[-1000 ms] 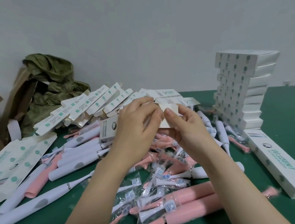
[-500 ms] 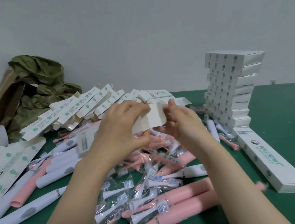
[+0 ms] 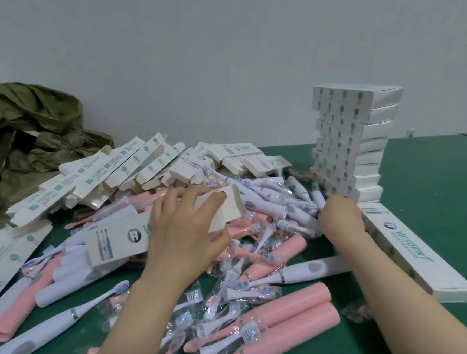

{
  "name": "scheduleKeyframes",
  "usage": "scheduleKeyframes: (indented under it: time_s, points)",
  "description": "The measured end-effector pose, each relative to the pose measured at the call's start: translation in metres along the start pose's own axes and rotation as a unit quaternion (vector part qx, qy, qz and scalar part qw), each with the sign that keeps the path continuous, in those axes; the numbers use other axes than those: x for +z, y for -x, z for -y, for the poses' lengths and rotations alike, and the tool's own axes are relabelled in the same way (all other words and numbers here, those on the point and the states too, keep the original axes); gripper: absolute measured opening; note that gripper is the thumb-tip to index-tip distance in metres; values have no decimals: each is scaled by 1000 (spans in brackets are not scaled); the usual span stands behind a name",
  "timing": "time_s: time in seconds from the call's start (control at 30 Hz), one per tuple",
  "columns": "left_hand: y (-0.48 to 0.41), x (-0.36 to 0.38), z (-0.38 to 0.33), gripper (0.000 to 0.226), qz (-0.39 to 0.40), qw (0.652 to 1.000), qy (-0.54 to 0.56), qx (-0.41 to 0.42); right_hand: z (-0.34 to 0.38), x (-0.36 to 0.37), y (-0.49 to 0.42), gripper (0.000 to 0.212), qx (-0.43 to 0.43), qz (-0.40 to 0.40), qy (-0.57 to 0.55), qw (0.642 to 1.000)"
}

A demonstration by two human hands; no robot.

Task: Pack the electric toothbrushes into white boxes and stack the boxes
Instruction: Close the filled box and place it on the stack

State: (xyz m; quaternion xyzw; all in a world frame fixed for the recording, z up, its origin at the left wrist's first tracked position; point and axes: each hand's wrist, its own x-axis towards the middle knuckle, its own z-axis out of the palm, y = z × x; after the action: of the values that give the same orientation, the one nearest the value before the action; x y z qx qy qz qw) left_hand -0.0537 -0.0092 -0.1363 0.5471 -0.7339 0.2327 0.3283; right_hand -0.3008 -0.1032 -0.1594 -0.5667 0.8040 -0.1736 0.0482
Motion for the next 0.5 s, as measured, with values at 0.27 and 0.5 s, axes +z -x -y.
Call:
scheduleKeyframes:
  time_s: [0.27, 0.5]
  points:
    - [5, 3, 9, 47, 3, 1000, -4, -15, 5, -4, -2, 21, -4, 21, 42, 999]
    - [4, 4, 10, 50, -19, 1000, -1, -9, 10, -13, 12, 21, -42, -77, -88, 992]
